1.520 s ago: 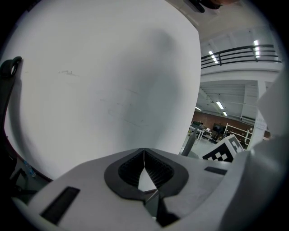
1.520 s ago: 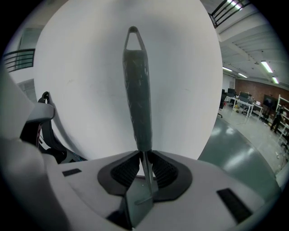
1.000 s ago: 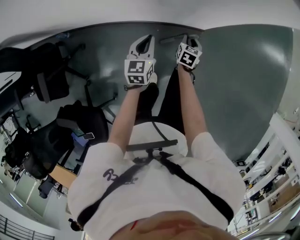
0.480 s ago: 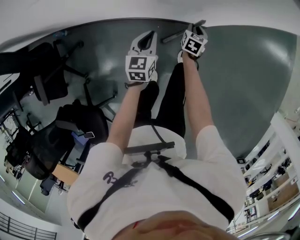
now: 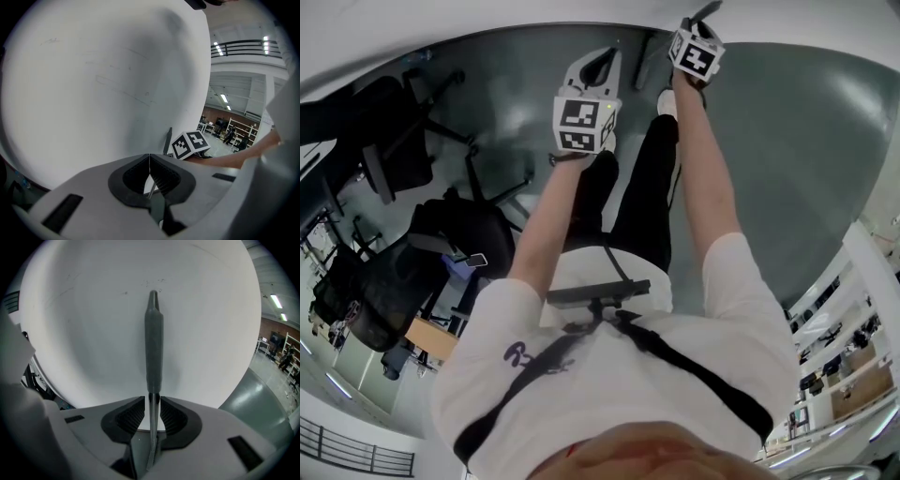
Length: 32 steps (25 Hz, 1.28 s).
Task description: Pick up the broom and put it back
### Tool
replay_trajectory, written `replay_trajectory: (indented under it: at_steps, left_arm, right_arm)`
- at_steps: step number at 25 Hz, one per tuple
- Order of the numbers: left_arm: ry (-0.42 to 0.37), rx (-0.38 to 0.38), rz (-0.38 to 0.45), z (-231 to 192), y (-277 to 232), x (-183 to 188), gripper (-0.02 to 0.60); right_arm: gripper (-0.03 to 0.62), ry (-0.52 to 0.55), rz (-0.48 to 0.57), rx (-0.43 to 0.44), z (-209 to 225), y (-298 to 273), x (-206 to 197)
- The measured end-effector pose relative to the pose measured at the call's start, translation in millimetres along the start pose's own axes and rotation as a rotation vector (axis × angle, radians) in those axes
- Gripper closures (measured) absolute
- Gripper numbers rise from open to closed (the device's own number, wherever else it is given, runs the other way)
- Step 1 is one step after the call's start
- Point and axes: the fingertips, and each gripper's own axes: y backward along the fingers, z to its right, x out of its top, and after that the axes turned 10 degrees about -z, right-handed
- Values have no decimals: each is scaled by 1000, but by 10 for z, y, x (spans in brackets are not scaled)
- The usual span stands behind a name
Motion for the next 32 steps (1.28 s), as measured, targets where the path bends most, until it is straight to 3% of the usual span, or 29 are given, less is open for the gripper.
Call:
replay_trajectory:
  at_steps: [8,18,24,32]
  left_arm:
    - [18,1,-4,59,6,-83,569]
    - [40,4,5,74,133,-96,569]
    - [40,4,33,151,352,37,569]
    - [40,-18,78,324,995,257,569]
  right_arm:
    - [499,22,32,33,-76,-46,134]
    - [499,27,27,54,-3,261,-29]
    - [499,37,84,101,-5,882,-114]
    - [499,30,191,169,-268,2120,-173]
